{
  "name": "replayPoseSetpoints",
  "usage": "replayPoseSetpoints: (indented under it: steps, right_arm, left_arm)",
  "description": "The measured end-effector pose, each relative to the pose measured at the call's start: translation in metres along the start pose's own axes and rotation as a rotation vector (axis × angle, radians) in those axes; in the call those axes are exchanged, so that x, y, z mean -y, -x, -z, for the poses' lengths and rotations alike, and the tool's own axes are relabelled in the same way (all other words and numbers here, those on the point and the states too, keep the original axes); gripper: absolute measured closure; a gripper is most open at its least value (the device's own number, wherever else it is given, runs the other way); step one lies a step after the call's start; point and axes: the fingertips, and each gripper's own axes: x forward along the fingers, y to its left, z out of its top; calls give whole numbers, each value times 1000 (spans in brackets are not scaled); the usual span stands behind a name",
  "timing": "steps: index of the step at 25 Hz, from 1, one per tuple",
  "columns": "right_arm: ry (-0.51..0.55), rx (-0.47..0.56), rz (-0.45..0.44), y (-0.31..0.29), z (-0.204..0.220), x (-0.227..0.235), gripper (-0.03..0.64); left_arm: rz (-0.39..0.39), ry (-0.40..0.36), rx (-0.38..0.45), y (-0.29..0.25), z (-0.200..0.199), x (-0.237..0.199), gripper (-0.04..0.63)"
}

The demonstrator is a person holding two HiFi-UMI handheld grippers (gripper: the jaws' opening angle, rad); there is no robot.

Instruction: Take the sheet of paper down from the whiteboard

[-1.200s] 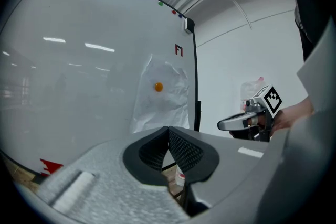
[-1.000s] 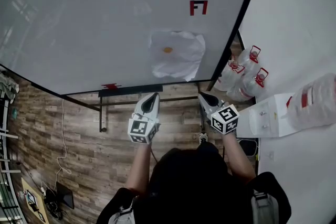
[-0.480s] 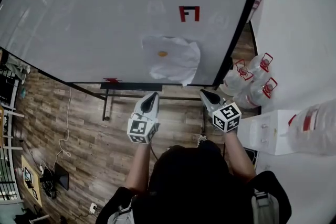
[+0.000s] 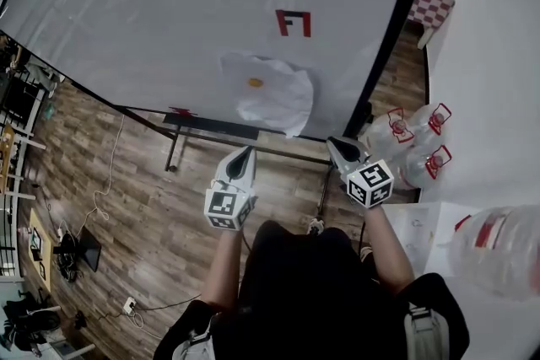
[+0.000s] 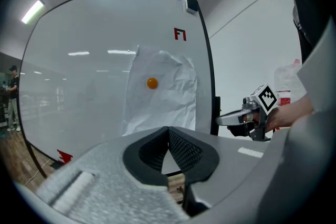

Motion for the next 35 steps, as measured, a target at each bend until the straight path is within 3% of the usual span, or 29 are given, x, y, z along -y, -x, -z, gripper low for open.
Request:
replayPoseSetpoints:
  steps: [7,19,27,35]
  right_arm:
    - [16,19,-56,-6,-14,-2,612]
    - [50,36,-74,-28,-40,1,612]
    - [72,122,-157,-37,-66,-8,612]
    - [91,138,-196,-46,-74,-12,584]
  left_arm:
    - [-51,-16,42,-5,-23,-5,584]
    - [-20,-27,126,-61,-57,-26,584]
    - [-17,-25,186,-76,-72,-37,584]
    - [-71,-56,218,-77,-80,-44,583]
